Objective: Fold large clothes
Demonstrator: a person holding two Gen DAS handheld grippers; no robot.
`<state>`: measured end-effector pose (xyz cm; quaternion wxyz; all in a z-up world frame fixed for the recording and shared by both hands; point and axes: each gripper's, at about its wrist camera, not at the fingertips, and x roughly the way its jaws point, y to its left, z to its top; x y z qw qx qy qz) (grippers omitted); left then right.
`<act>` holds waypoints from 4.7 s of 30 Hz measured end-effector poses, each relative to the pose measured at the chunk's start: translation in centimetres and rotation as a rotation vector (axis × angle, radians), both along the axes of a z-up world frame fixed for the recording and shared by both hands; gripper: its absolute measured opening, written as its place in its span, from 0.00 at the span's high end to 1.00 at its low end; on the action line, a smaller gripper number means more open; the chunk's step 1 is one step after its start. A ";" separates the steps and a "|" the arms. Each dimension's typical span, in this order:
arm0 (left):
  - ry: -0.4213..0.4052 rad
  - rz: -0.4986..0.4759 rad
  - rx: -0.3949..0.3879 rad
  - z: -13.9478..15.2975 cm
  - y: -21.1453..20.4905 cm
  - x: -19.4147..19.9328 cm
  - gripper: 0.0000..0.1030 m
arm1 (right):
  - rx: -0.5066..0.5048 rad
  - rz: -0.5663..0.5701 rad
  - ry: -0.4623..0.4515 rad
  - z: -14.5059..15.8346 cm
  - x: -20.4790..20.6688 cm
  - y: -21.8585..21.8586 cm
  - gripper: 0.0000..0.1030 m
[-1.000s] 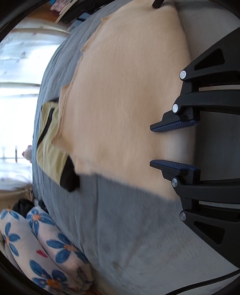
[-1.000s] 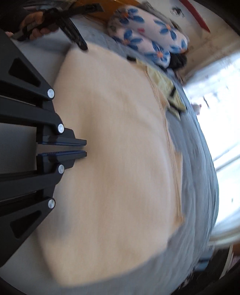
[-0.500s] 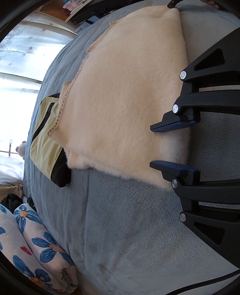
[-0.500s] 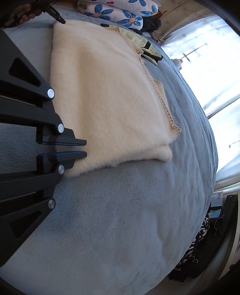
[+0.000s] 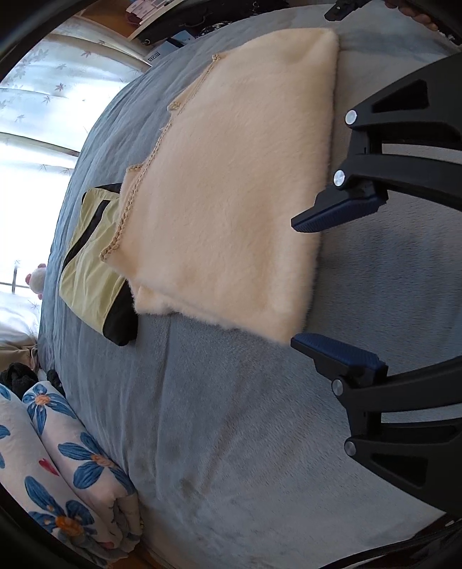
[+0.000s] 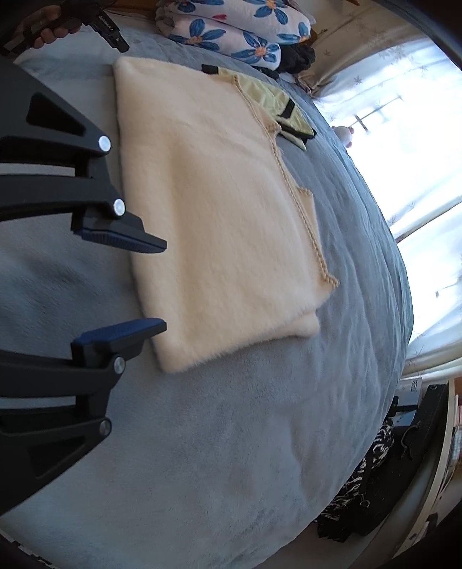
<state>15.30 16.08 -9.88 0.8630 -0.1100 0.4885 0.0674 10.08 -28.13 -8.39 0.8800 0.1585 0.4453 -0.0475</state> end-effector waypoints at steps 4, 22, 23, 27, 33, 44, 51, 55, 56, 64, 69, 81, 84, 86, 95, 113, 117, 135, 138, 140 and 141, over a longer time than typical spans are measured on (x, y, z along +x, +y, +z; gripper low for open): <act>-0.005 0.001 -0.001 1.4 -0.4 -1.8 0.42 | -0.003 0.024 -0.007 1.0 -1.6 2.2 0.61; -0.077 -0.116 -0.194 1.9 -3.5 -7.9 0.28 | -0.080 0.157 -0.142 3.0 -5.8 11.3 0.61; -0.072 -0.122 -0.227 1.2 -3.4 -7.7 0.28 | -0.088 0.159 -0.156 2.9 -5.7 11.7 0.61; -0.088 -0.104 -0.410 -1.5 -2.6 -6.6 0.28 | -0.070 0.161 -0.188 2.1 -4.7 12.7 0.61; -0.126 -0.019 -0.538 -5.5 -0.7 -3.2 0.28 | -0.054 0.169 -0.206 0.7 -1.6 14.0 0.61; -0.200 0.070 -0.592 -8.7 1.4 3.6 0.29 | -0.035 0.223 -0.206 -1.8 4.6 16.8 0.61; -0.300 0.144 -0.547 -8.3 2.1 7.7 0.53 | -0.067 0.234 -0.227 -2.0 8.6 17.9 0.64; -0.377 0.148 -0.515 -7.2 1.7 7.5 0.77 | -0.115 0.250 -0.203 -2.5 11.1 18.6 0.87; -0.390 0.143 -0.498 -6.7 1.5 7.2 0.80 | -0.115 0.255 -0.192 -2.8 11.6 18.8 0.88; -0.547 -0.008 -0.228 1.4 -4.8 6.0 0.83 | -0.144 0.284 -0.133 -5.4 12.2 19.4 0.87; -0.627 -0.167 -0.101 6.8 -10.1 4.9 0.83 | -0.004 0.290 -0.113 -5.4 12.5 17.5 0.87; -0.592 -0.429 -0.084 9.1 -26.9 6.8 0.83 | 0.067 -0.054 -0.205 0.9 4.2 1.0 0.88; -0.543 -0.502 -0.100 7.3 -31.9 7.1 0.83 | 0.040 -0.153 -0.228 1.5 1.9 -3.3 0.88; -0.490 -0.558 -0.100 5.3 -35.5 7.2 0.83 | 0.028 -0.200 -0.230 1.3 0.8 -5.4 0.88; -0.414 -0.708 0.107 -3.7 -44.3 4.7 0.82 | 0.084 -0.258 -0.117 -3.2 -0.7 -9.9 0.88; -0.349 -0.765 0.023 7.5 -34.6 0.4 0.19 | 0.093 -0.149 -0.138 2.1 -1.1 -8.7 0.61; -0.314 -0.654 0.037 8.9 -30.0 2.2 0.19 | 0.186 -0.079 -0.154 4.5 0.1 -8.3 0.53; -0.034 -0.543 0.001 1.6 -24.9 7.7 0.26 | 0.125 0.127 0.082 0.0 6.9 -5.4 0.85; -0.030 -0.559 0.005 1.5 -25.4 7.6 0.35 | 0.111 0.124 0.043 0.4 5.5 -5.7 0.92; -0.045 -0.560 0.008 1.6 -25.5 7.2 0.36 | 0.103 0.116 -0.005 1.0 3.8 -5.8 0.93; -0.050 -0.563 0.007 1.6 -25.5 7.0 0.36 | 0.103 0.108 -0.019 0.9 3.4 -5.8 0.93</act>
